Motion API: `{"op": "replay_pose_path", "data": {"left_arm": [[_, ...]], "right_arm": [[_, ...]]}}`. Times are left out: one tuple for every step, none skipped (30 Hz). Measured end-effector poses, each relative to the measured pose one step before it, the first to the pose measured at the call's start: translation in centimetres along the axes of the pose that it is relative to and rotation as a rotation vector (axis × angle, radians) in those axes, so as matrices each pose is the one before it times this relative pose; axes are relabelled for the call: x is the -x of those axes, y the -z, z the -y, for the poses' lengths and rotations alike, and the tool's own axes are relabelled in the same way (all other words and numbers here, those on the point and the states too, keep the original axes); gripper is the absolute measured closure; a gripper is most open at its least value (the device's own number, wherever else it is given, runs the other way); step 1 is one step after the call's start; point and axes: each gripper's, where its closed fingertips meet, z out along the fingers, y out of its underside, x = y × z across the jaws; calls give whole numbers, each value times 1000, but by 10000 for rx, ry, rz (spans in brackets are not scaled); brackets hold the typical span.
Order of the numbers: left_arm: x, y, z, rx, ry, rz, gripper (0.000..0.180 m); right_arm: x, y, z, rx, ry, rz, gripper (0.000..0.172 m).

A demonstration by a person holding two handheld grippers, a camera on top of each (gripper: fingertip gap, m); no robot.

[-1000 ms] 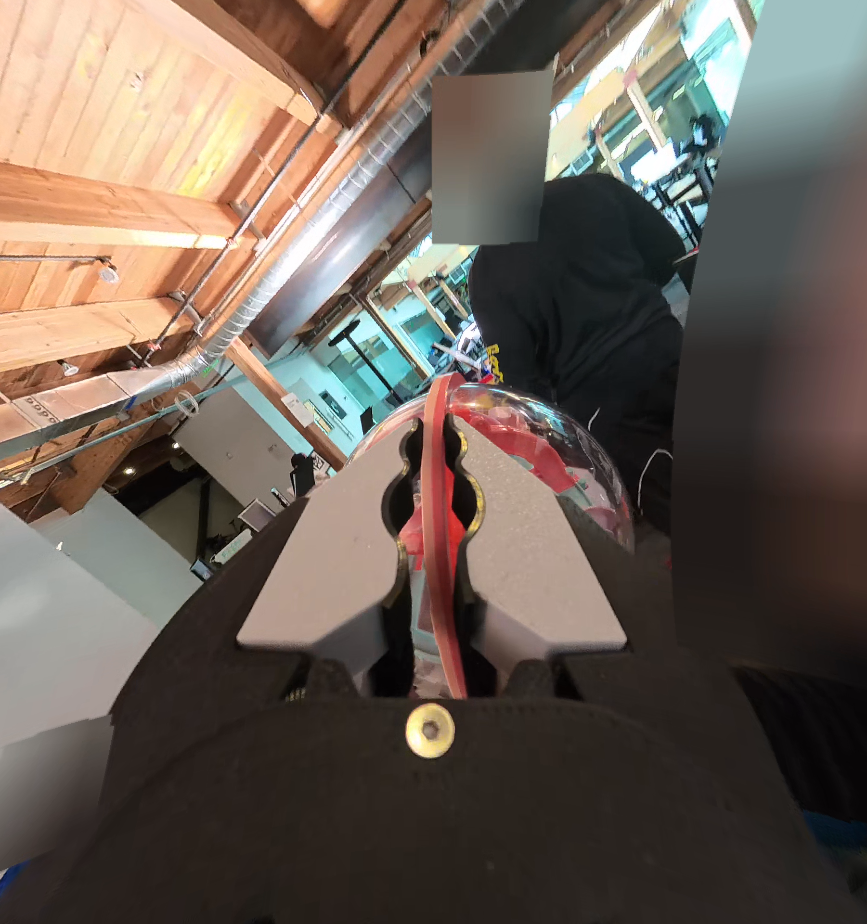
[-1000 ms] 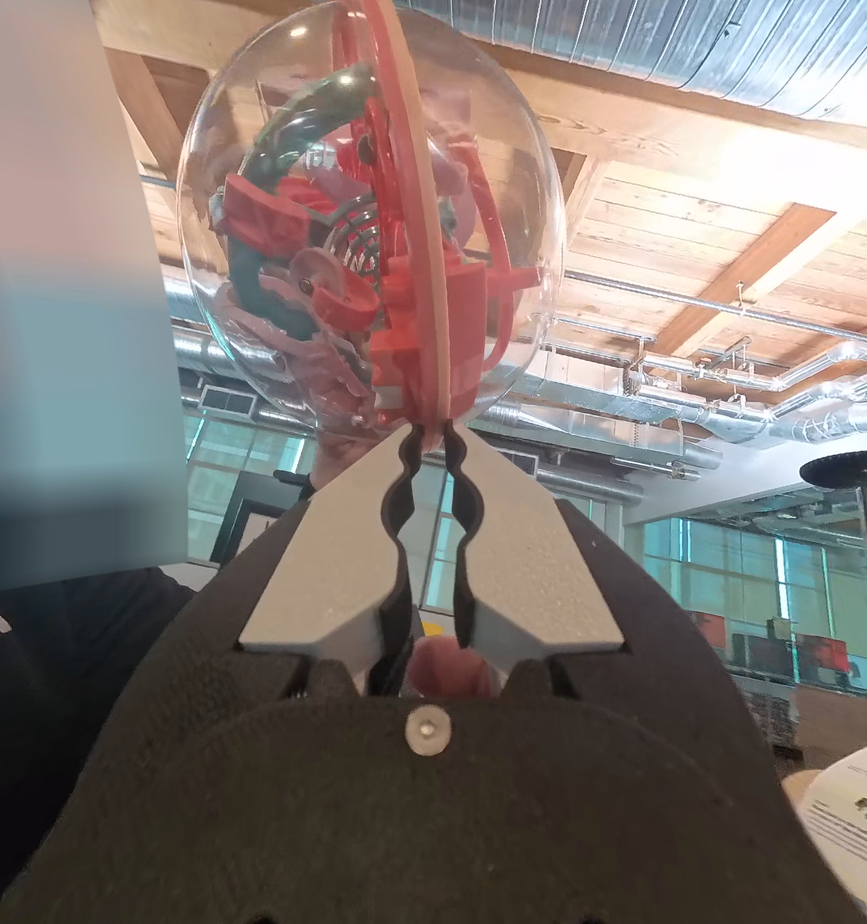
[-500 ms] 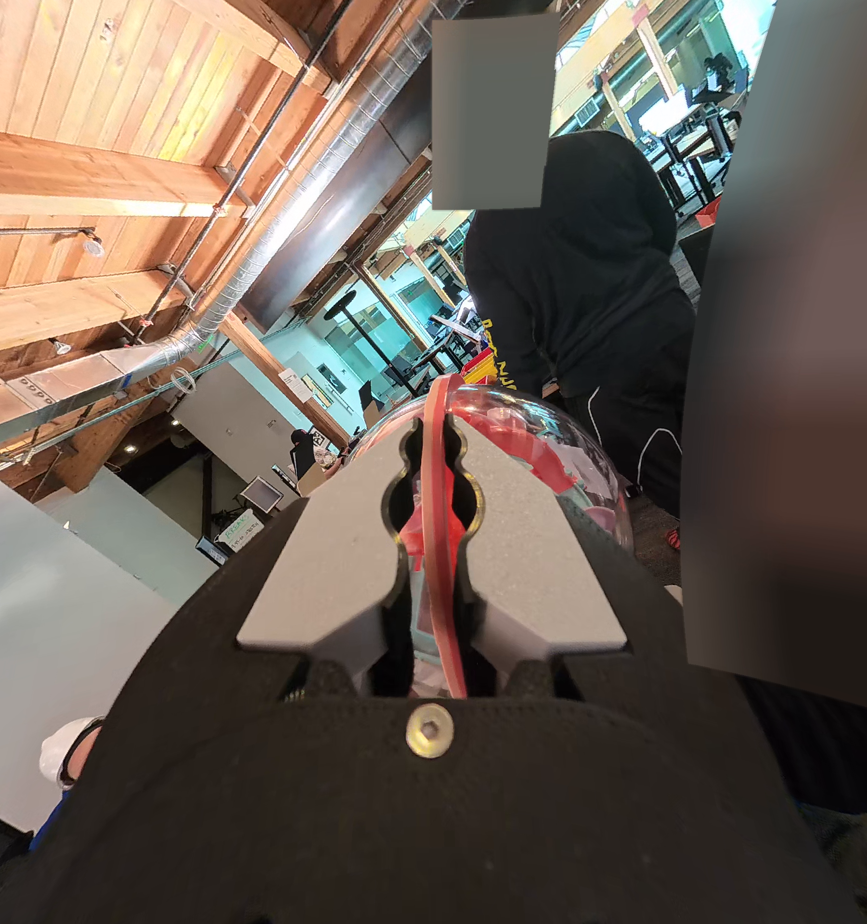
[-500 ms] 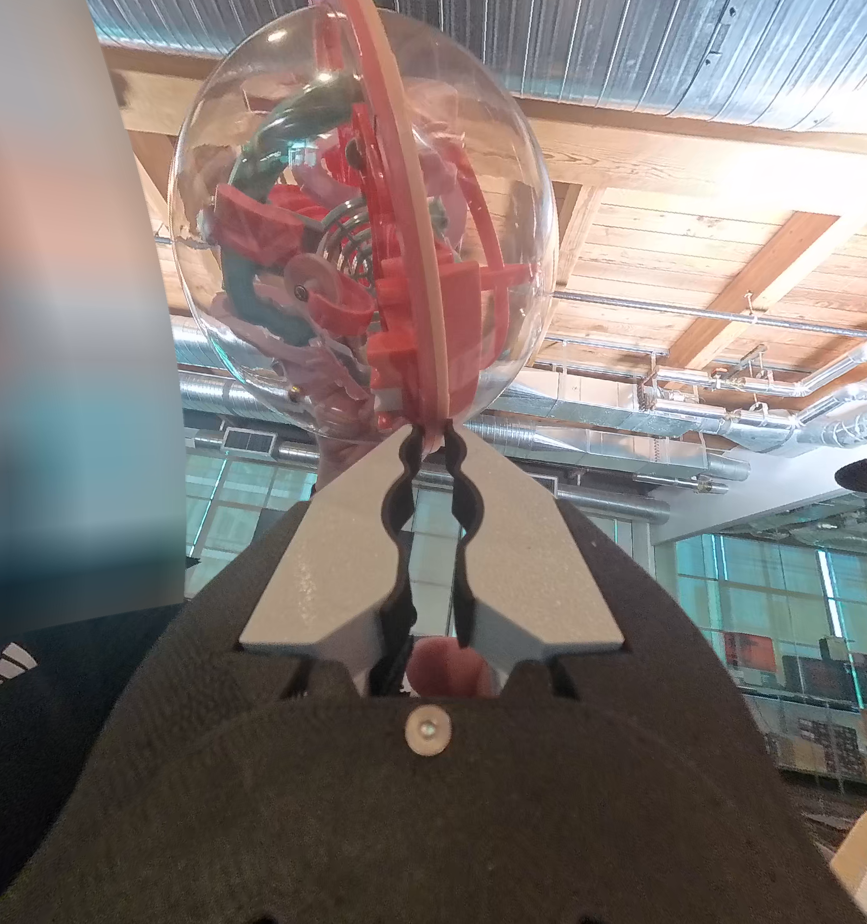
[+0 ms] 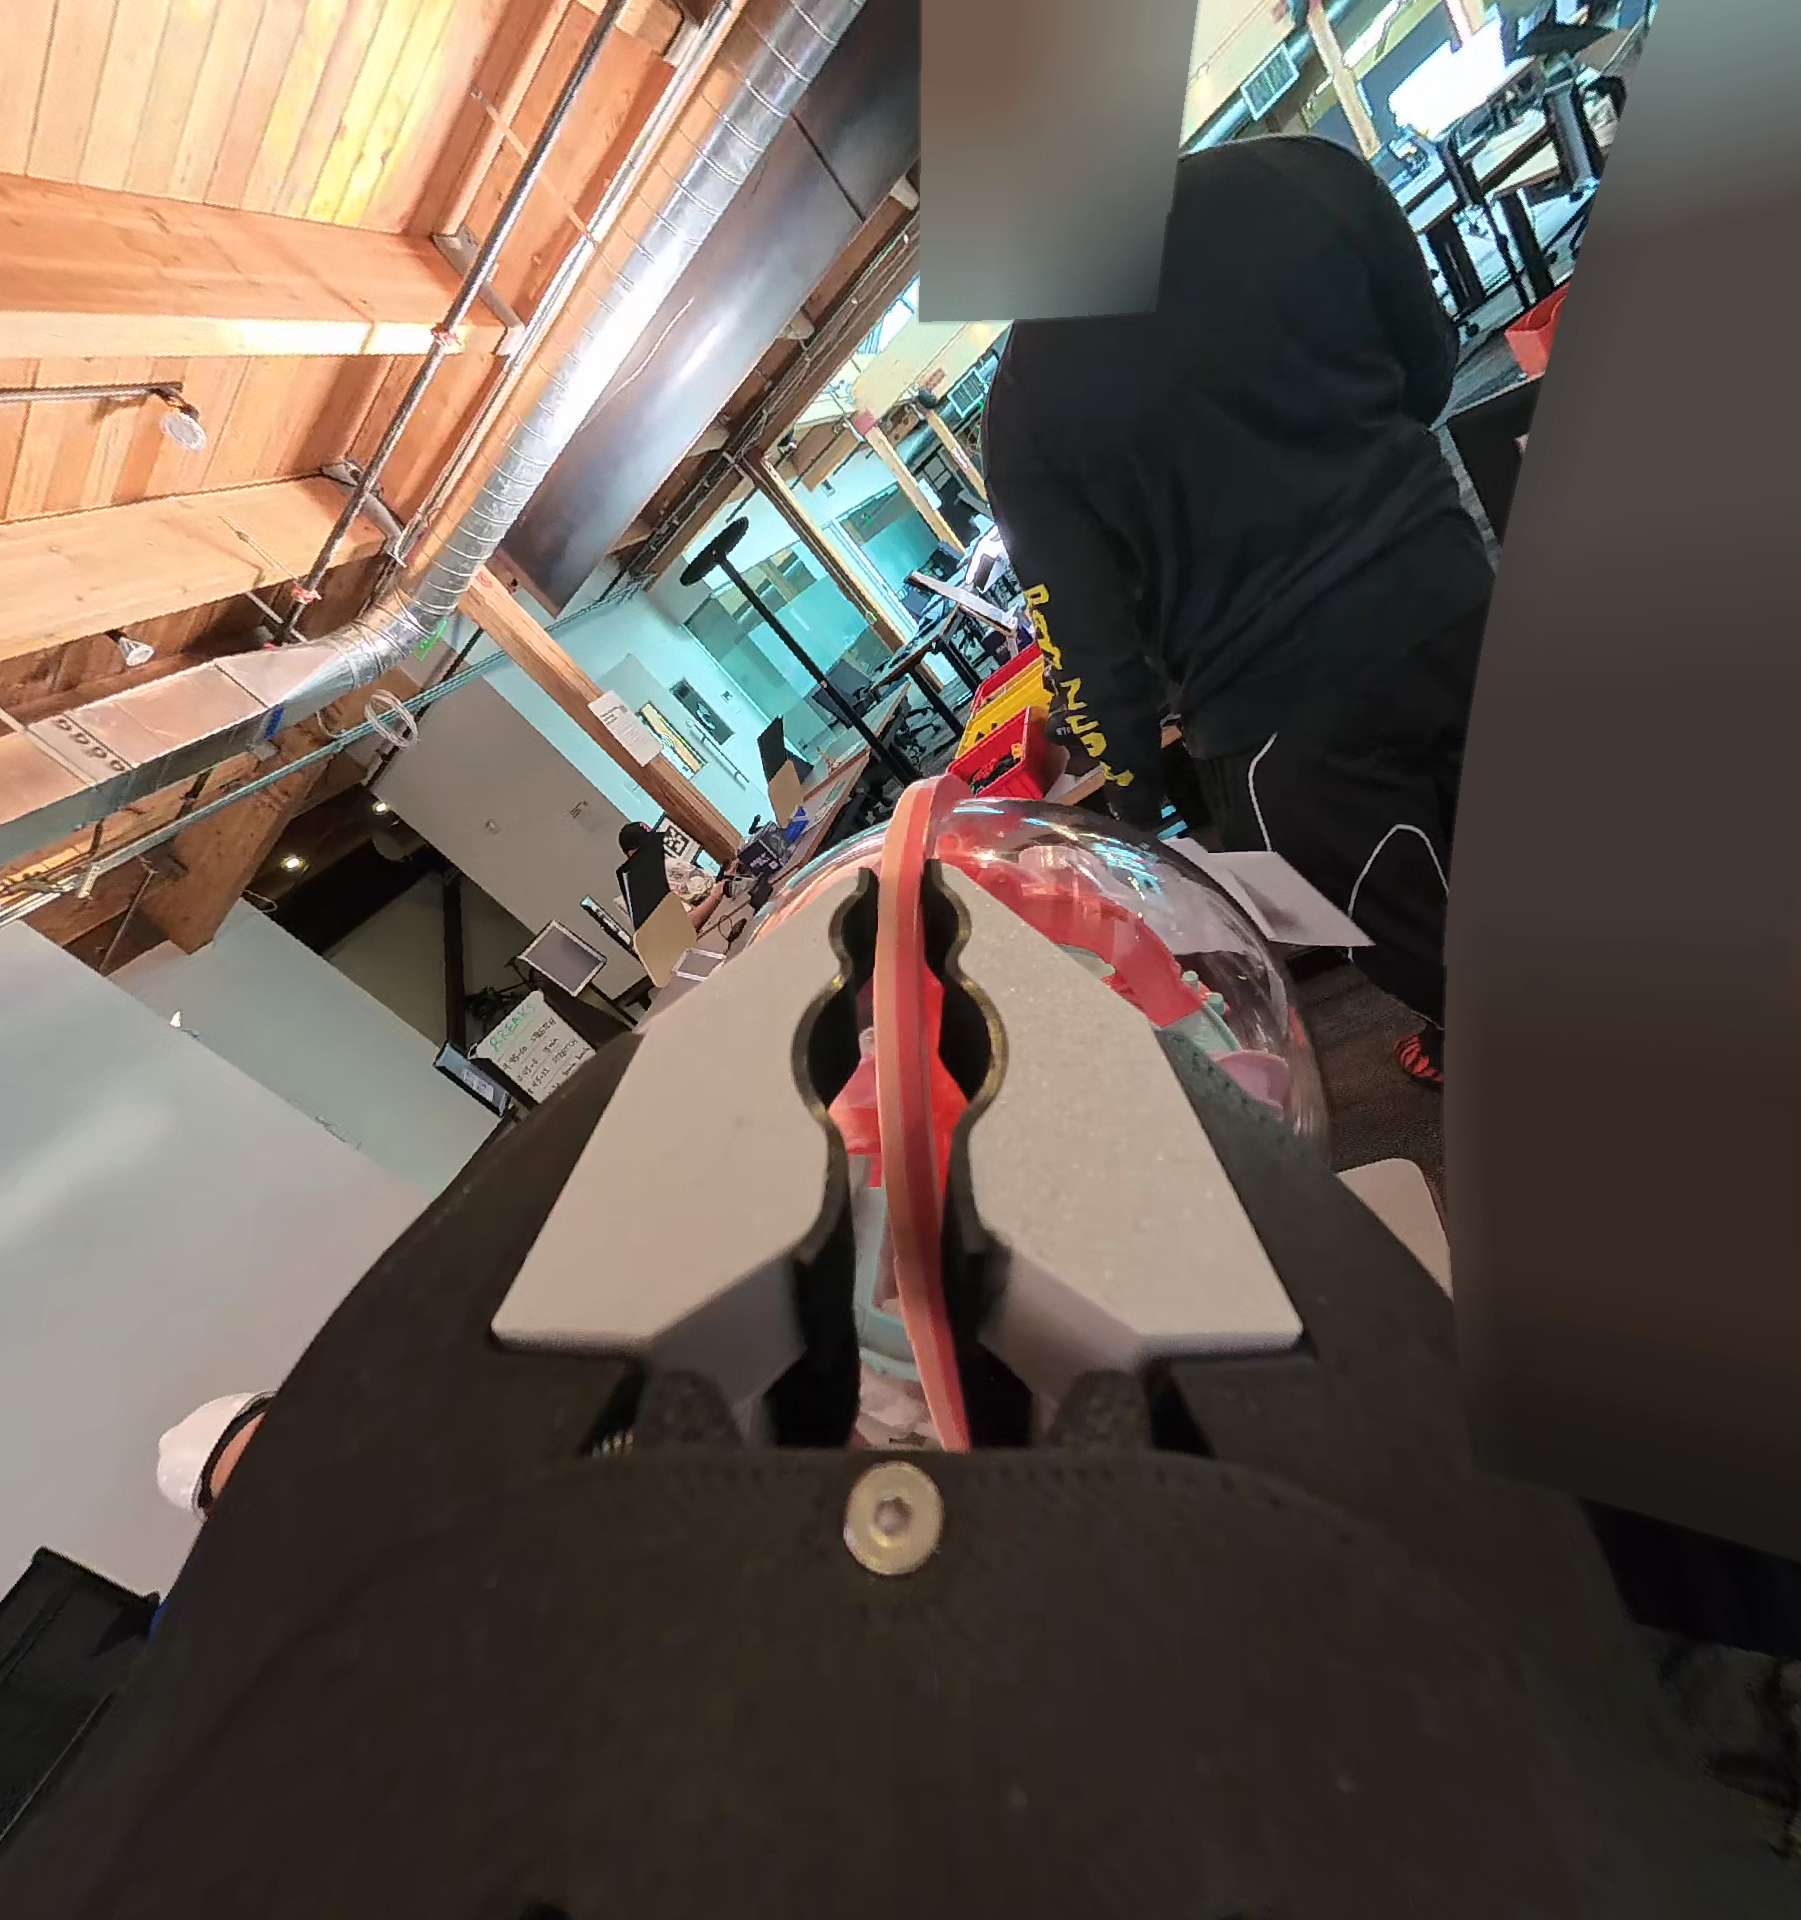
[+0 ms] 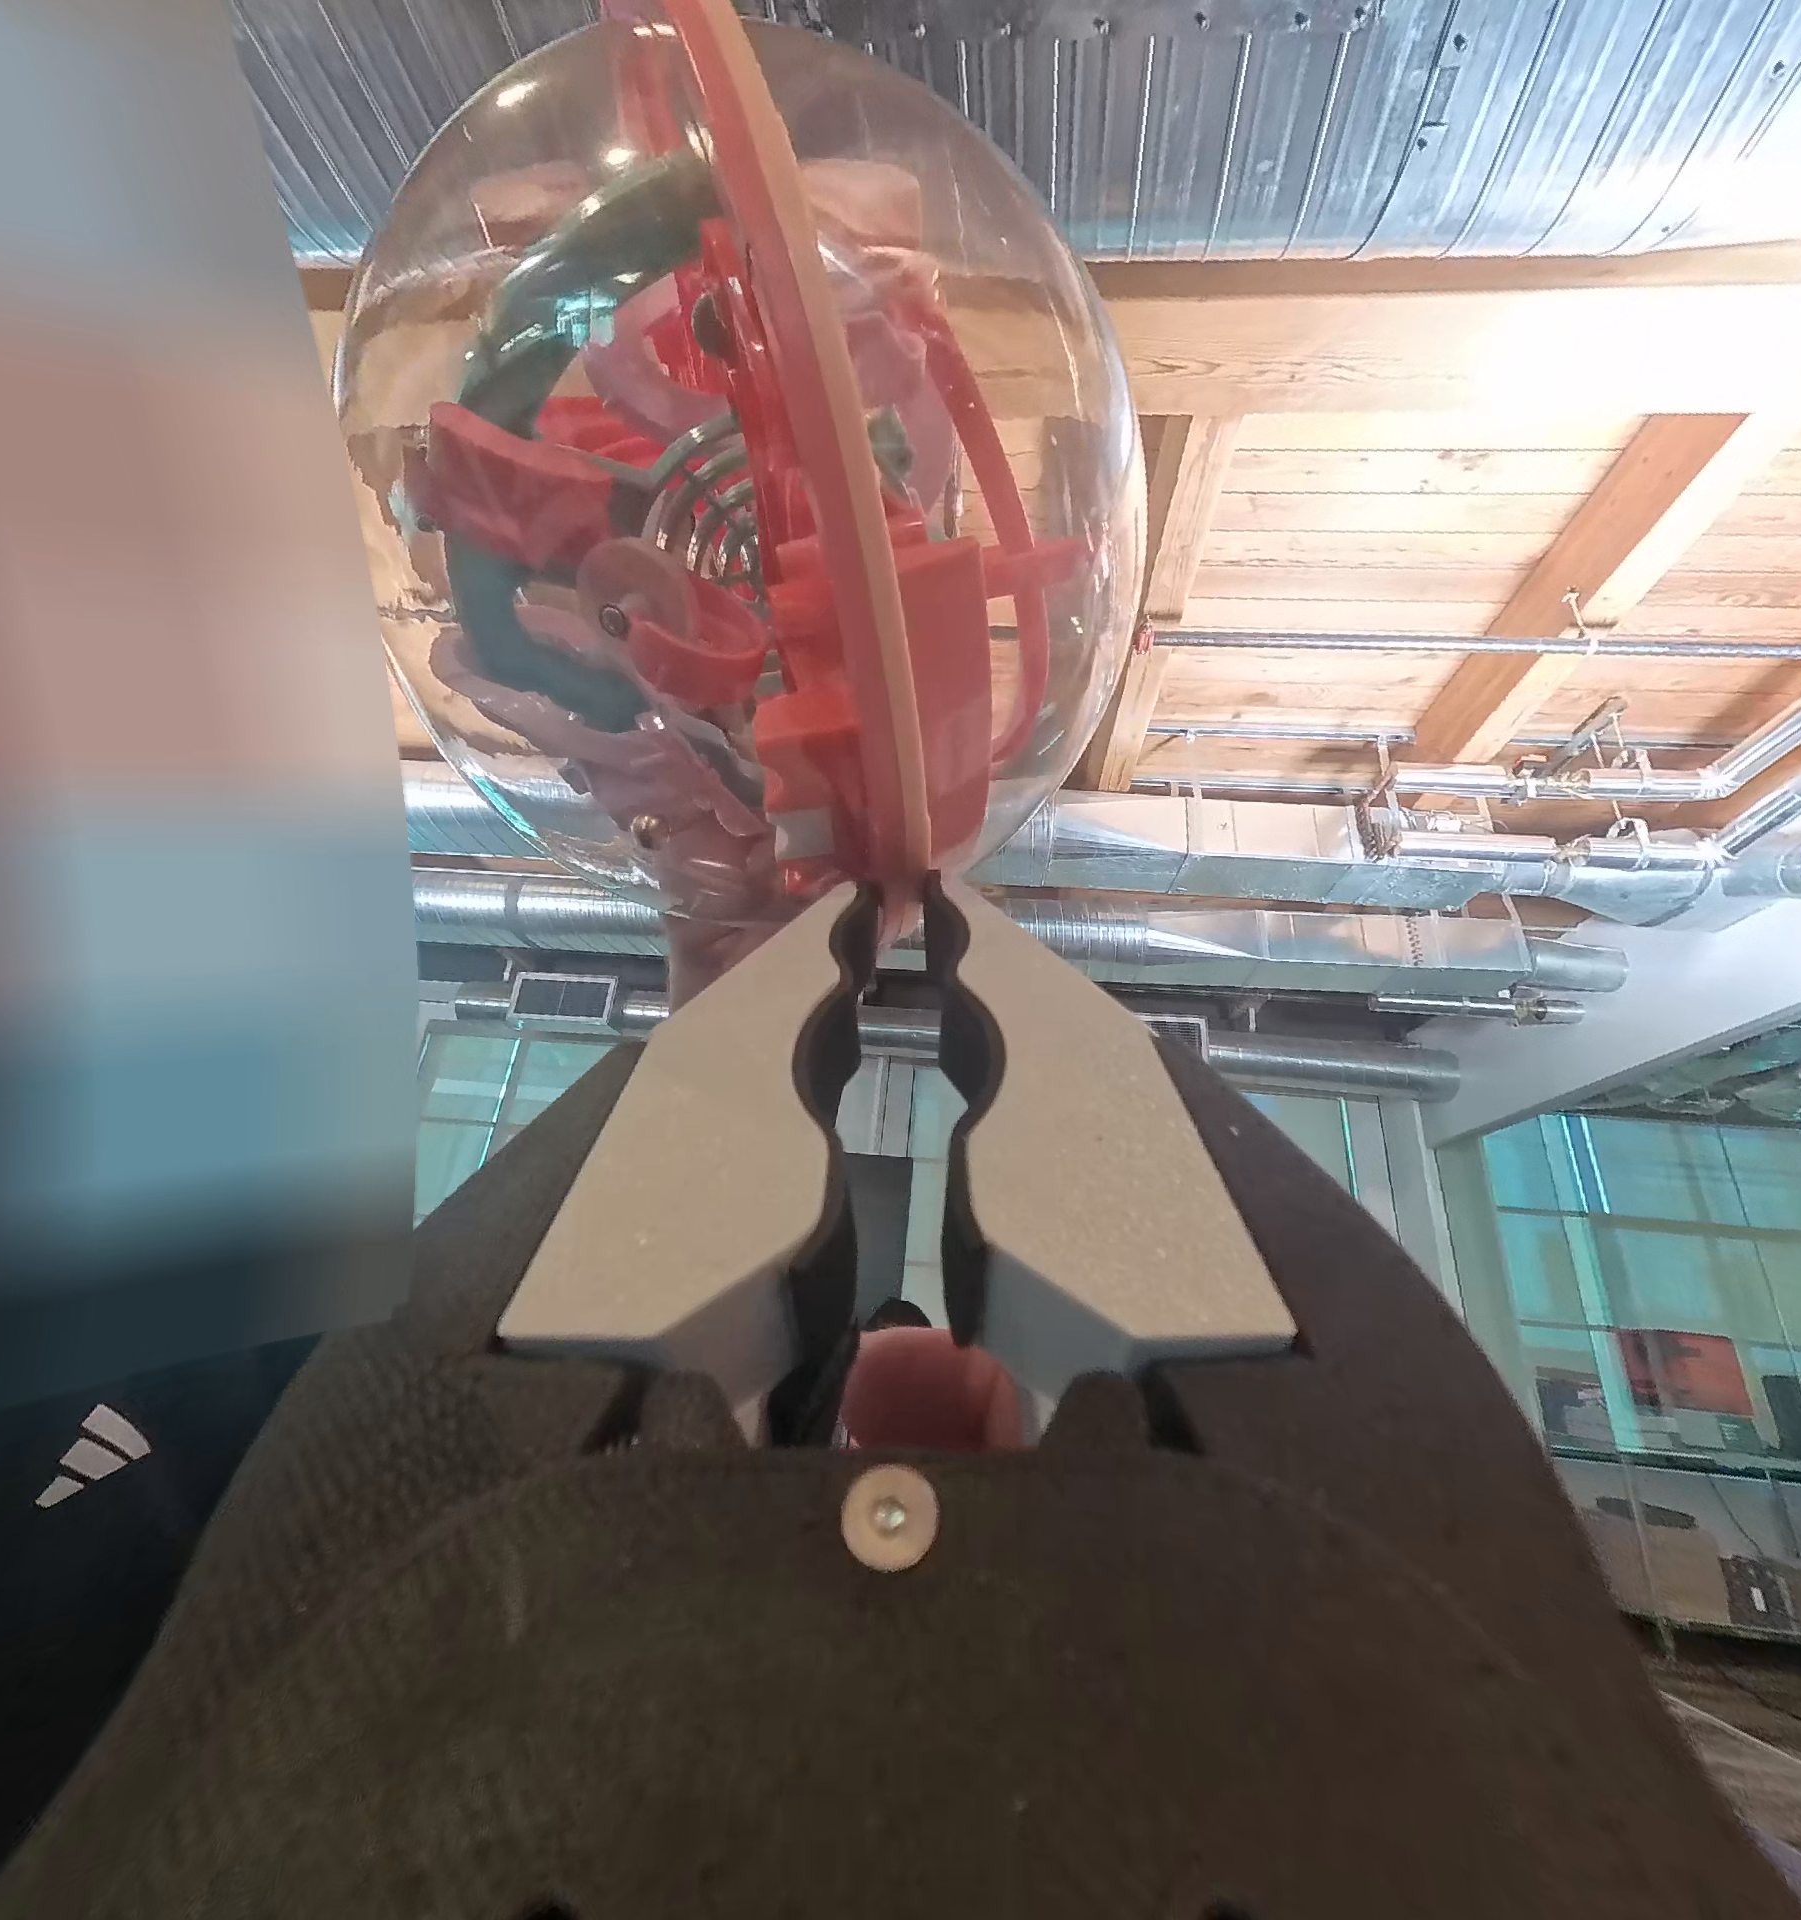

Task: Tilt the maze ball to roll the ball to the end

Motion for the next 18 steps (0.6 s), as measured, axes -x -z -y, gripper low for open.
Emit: {"op": "replay_pose_path", "data": {"left_arm": [[-10,12,14,5,-10,4,173],[-24,-2,1,0,-4,-7,173],[-30,-7,-2,4,-1,-6,174],[-13,-15,-8,18,-6,6,174],[-5,-22,-17,15,-15,7,173],[-18,-27,-3,5,-2,-8,173],[18,-23,-6,5,24,6,174],[8,-42,8,5,11,7,174],[-21,-13,13,0,-12,2,174],[-26,-17,10,4,-6,-7,174],[-2,-5,10,13,6,16,173],[12,-2,3,18,-3,21,173],[-43,8,1,12,-26,-8,173],[-5,4,-23,19,5,14,173],[72,5,-46,38,28,51,173],[6,5,-57,23,-14,10,173],[-49,17,-35,-7,2,-29,173],[11,18,-55,-5,36,6,173]], "right_arm": [[-5,-10,-7,-3,-4,-9,166],[1,-13,-10,-3,-5,-12,166],[8,10,-5,-6,-7,-5,166],[-4,18,-12,1,-10,-9,166],[4,24,-22,2,-9,-10,166],[-1,15,-7,-2,-9,-7,166],[21,22,24,-17,-10,2,166],[0,19,37,-18,-17,-3,166],[-4,-2,30,-14,-18,-8,166],[-6,4,0,-14,-28,0,166],[15,-7,1,-13,-36,5,166],[7,1,-6,-21,-40,-1,166],[16,-7,-32,-7,-32,-9,166],[1,-1,-48,-4,-20,-11,166],[-12,14,-37,-8,-34,-8,166],[-34,6,-53,8,-47,-20,166],[-38,22,-54,4,-26,-23,166],[-8,34,-30,-12,-18,-11,166]]}}
